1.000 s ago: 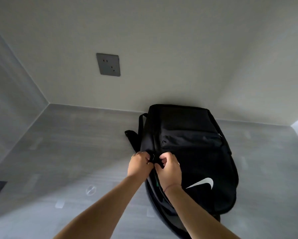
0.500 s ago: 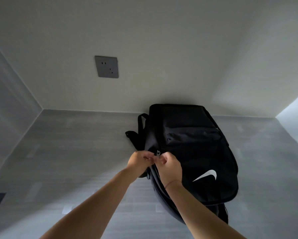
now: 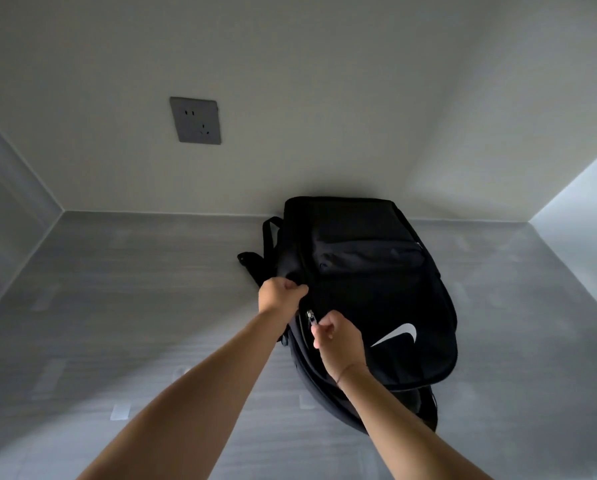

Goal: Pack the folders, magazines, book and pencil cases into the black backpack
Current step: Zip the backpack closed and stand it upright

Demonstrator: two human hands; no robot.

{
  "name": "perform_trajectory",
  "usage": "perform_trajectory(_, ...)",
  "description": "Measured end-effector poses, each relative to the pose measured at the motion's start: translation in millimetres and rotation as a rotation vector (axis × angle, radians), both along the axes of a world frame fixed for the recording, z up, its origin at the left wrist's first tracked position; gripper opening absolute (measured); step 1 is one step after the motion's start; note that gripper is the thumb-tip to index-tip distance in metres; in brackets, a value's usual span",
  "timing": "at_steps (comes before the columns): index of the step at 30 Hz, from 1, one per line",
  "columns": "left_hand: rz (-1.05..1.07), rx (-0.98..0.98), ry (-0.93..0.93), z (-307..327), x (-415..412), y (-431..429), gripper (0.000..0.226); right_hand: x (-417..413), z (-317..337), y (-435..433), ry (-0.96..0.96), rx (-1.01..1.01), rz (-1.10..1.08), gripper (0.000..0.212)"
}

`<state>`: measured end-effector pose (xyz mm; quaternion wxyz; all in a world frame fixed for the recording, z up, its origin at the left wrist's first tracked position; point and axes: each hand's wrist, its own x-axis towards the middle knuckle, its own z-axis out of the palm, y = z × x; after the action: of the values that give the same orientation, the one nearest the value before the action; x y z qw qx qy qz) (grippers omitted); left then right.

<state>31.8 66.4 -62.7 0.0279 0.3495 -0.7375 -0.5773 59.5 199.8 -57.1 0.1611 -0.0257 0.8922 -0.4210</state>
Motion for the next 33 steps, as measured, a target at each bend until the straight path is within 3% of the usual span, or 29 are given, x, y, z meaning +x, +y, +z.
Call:
perform_trajectory(4, 0.107, 0.113, 0.019, -12.1, 3.9, 0.6, 0.023, 18.5, -3.4, 45.2, -0.031, 0.055, 0.063, 0.017)
perform_trajectory(12, 0.156, 0.08, 0.003, -12.8, 10.7, 18.3, 0.023, 27.4, 8.8, 82.8, -0.062, 0.016, 0.088, 0.02)
perform_trajectory(15, -0.012, -0.064, -0.125, -0.5, 19.7, 32.2, 0.036, 34.6, 17.0, 73.5, -0.118, -0.047, 0.063, 0.023)
perform_trajectory(17, -0.166, -0.059, -0.239, 5.2, 32.7, 47.0, 0.038, 43.3, 18.9, 63.2, -0.136, -0.09, 0.05, 0.022)
perform_trajectory(19, -0.189, -0.027, -0.285, 7.1, 44.1, 58.2, 0.033, 52.1, 18.5, 55.5, -0.148, -0.135, 0.039, 0.016)
perform_trajectory(27, 0.069, 0.086, -0.127, 19.3, 49.8, 59.4, 0.032, 49.8, 28.2, 77.3, 0.026, -0.085, 0.108, 0.021)
perform_trajectory(33, 0.179, 0.143, -0.038, 27.7, 47.1, 64.3, 0.03, 41.9, 35.8, 96.3, 0.03, -0.181, 0.156, 0.018)
